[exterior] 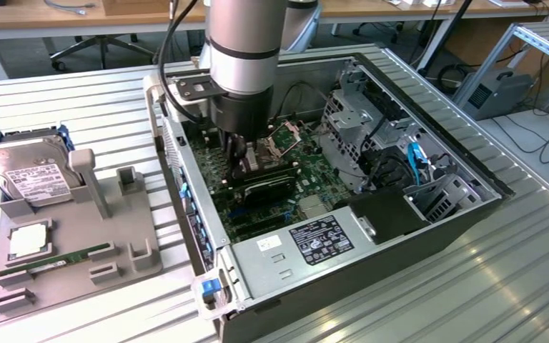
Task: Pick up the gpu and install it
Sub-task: 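Press down on the gpu until it lock into place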
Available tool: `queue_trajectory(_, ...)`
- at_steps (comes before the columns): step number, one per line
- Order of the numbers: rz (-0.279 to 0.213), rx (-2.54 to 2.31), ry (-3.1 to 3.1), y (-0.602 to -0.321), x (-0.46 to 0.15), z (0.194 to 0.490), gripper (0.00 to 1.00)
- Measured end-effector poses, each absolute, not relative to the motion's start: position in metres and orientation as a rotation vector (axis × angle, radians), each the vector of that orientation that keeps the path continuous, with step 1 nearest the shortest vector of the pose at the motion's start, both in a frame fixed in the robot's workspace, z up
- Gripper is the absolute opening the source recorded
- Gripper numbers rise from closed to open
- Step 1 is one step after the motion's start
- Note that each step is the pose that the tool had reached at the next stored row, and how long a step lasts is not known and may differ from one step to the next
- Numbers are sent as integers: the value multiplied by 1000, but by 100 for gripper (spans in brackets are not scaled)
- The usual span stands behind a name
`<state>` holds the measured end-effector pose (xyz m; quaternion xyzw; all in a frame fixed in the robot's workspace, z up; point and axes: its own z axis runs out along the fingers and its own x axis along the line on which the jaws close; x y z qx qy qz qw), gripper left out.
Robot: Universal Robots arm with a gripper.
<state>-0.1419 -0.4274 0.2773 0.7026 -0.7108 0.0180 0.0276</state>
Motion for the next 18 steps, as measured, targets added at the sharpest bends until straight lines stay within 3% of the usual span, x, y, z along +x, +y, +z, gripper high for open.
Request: queue_trajectory(18, -14, 2140, -2160, -436, -88, 281, 11)
